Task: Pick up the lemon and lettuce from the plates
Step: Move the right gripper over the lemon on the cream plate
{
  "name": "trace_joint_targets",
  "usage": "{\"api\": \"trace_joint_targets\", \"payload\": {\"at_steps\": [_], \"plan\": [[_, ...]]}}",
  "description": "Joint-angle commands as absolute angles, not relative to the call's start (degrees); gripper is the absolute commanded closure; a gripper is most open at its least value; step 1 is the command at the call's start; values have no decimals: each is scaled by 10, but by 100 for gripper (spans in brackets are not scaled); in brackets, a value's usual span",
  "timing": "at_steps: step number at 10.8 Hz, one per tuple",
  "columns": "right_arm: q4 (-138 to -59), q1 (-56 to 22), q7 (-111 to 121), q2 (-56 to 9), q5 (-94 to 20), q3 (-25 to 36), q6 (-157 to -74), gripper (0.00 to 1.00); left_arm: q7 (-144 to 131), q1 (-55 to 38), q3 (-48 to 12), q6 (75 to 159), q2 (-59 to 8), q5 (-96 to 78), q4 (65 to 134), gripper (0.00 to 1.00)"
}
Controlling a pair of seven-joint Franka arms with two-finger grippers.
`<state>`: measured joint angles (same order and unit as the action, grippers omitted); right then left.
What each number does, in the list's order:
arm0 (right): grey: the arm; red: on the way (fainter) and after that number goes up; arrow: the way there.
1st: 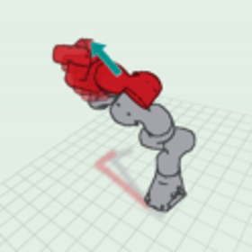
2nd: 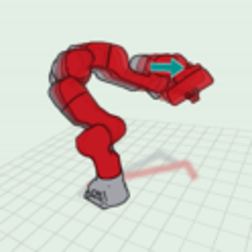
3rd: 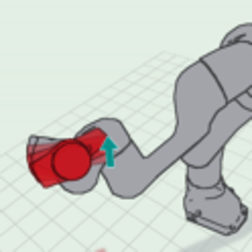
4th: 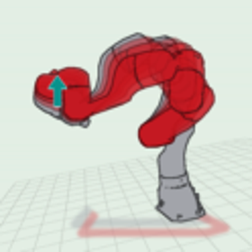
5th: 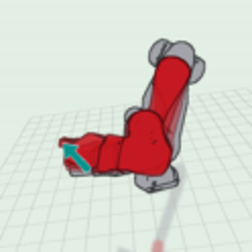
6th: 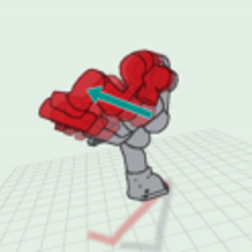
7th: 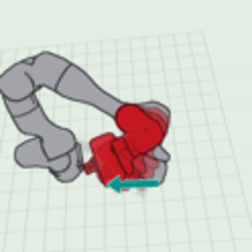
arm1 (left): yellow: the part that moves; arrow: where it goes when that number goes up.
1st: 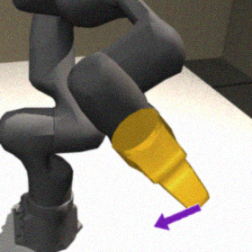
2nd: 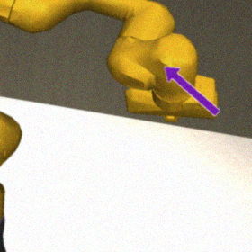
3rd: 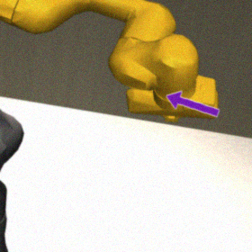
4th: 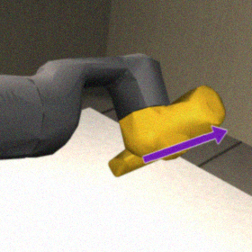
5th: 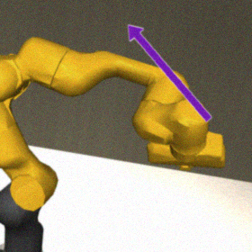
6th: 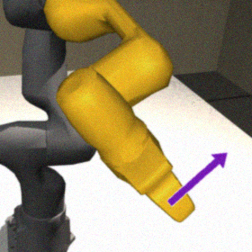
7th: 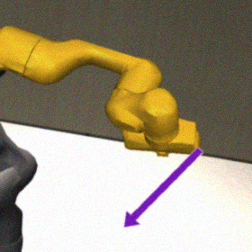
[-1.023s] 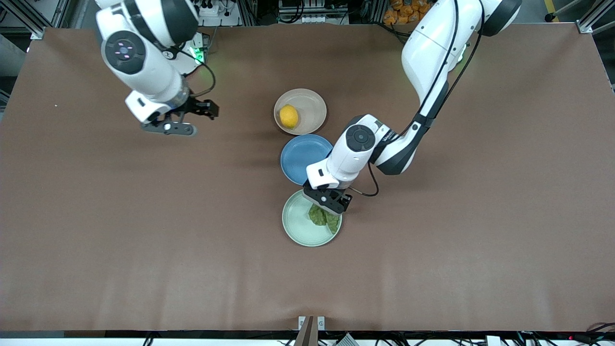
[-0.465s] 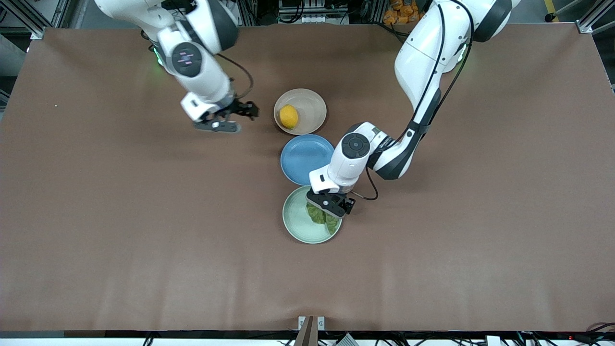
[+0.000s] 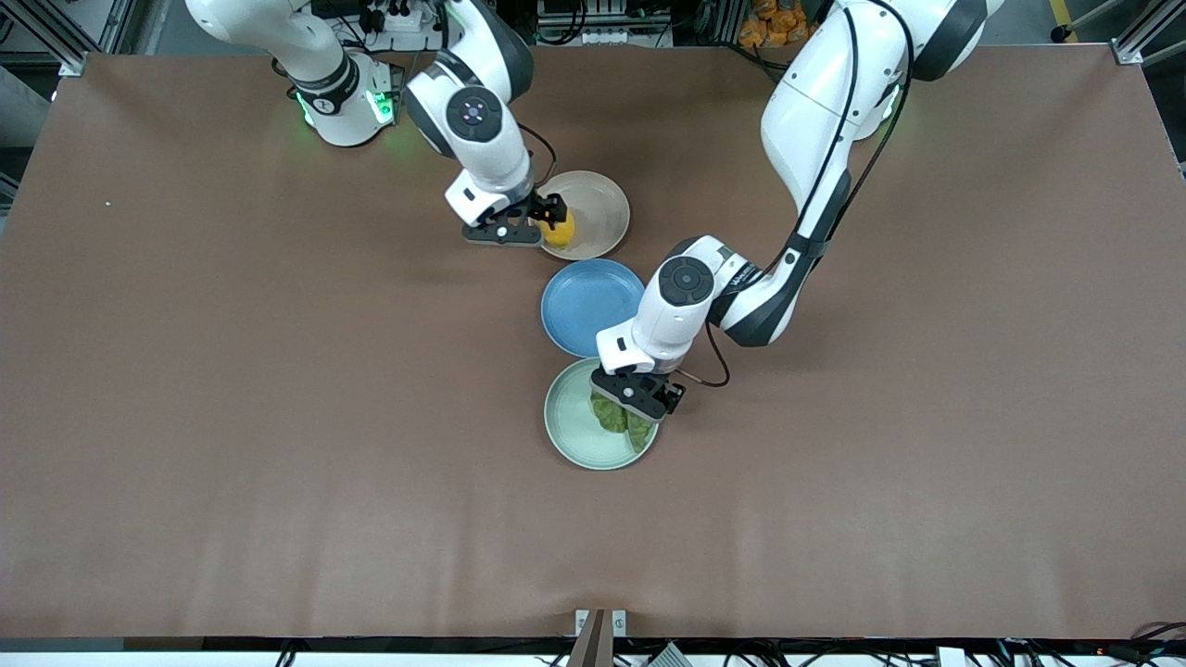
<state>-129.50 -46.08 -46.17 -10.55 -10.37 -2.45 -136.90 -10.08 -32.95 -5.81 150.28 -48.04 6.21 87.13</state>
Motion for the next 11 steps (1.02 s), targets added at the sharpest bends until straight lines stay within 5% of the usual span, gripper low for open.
{"api": "trace_joint_targets", "payload": {"at_steps": [1, 6, 8, 9, 11], "plan": [[-1288, -480, -488, -144, -112, -19, -1405, 0, -114, -336, -52, 1506, -484, 69, 860, 14], [-1288, -511, -529, -183, -113, -19, -1462, 0, -134, -352, -50, 1506, -506, 74, 850, 22], [-1288, -516, -535, -193, -113, -19, -1476, 0, -131, -352, -47, 1506, -513, 76, 850, 33], [-1288, -516, -538, -194, -113, -19, -1477, 0, -128, -352, -43, 1506, -513, 77, 851, 44], [-1288, -524, -556, -199, -113, -19, -1479, 0, -127, -352, -41, 1506, -512, 84, 850, 85]]}}
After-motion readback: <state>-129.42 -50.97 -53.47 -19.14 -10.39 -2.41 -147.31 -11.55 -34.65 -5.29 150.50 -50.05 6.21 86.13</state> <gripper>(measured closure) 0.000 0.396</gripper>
